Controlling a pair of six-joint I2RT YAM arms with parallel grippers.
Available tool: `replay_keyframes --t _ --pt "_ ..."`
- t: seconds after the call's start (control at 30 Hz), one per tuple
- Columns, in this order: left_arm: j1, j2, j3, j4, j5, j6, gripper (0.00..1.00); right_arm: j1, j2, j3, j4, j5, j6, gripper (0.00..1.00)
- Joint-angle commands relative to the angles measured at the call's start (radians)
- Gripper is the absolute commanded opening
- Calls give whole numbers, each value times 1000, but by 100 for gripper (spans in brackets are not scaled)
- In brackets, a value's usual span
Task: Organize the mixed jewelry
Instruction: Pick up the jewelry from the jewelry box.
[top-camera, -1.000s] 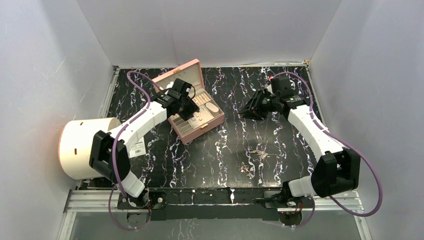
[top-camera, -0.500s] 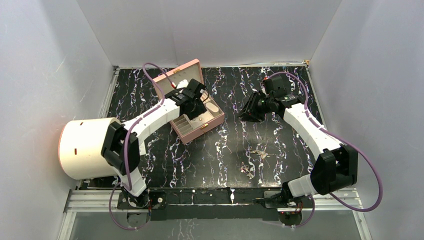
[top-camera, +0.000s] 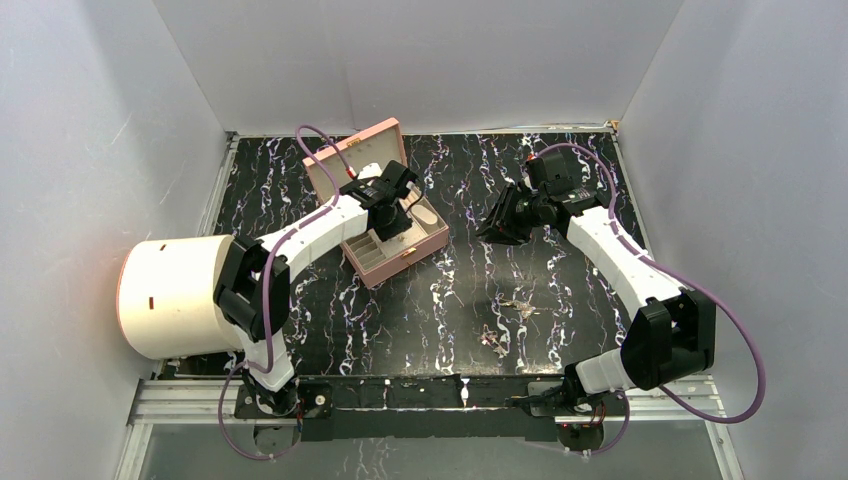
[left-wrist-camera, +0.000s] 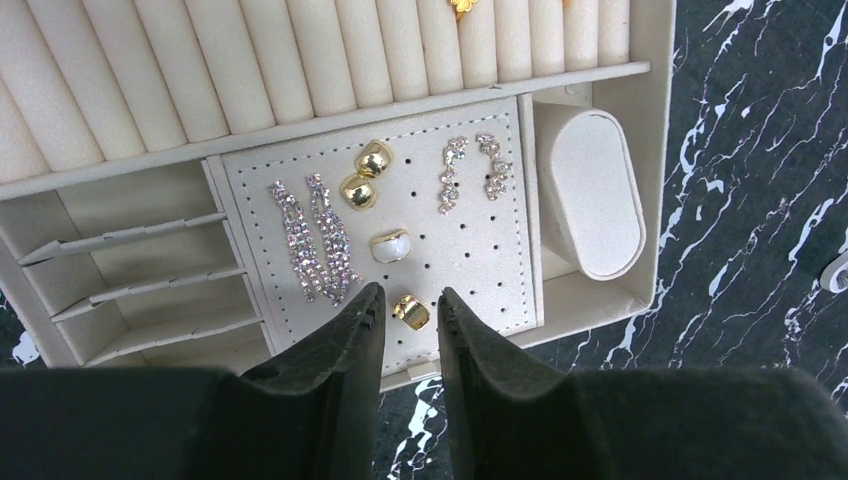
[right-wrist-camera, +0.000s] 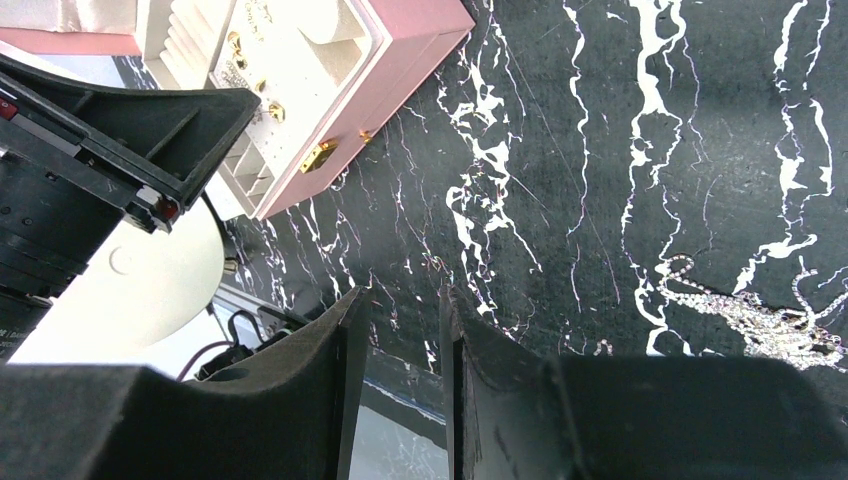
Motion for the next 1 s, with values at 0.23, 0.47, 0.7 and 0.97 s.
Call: replay_keyframes --t 0.23,0.47,0.7,0.97 --pt "-6 6 21 -21 -25 -5 17 3 -4 59 -6 19 -35 39" --pt "-8 14 12 -21 -19 -4 11 4 -7 60 -12 26 -39 39" --pt "-8 7 11 -20 -26 -2 0 4 -10 59 -17 32 -43 39" --pt "-8 -19 -8 7 -21 17 0 4 -4 55 2 3 -46 40"
